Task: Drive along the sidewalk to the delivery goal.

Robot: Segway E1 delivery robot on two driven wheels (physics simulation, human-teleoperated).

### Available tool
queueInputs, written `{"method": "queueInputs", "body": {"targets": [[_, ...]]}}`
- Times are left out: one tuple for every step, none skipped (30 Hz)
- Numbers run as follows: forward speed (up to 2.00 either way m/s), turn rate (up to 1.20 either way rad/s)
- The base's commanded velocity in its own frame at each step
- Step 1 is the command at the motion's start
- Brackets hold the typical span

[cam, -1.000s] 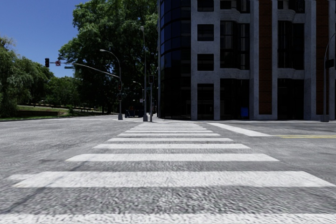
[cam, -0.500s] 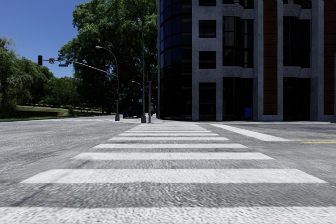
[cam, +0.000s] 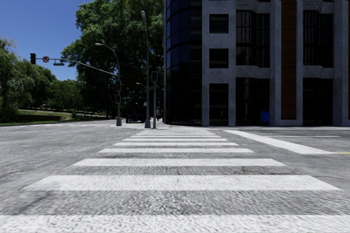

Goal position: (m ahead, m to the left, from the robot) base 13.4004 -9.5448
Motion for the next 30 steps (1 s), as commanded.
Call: {"method": "queueInputs", "body": {"targets": [[2.00, 0.00], [2.00, 0.00], [2.00, 0.00], [2.00, 0.00], [2.00, 0.00], [2.00, 0.00], [2.00, 0.00], [2.00, 0.00], [2.00, 0.00], [2.00, 0.00], [2.00, 0.00], [2.00, 0.00], [2.00, 0.00], [2.00, 0.00], [2.00, 0.00], [2.00, 0.00], [2.00, 0.00], [2.00, 0.00], [2.00, 0.00], [2.00, 0.00], [2.00, 0.00], [2.00, 0.00], [2.00, 0.00], [2.00, 0.00], [2.00, 0.00], [2.00, 0.00], [2.00, 0.00], [2.00, 0.00], [2.00, 0.00], [2.00, 0.00]]}}
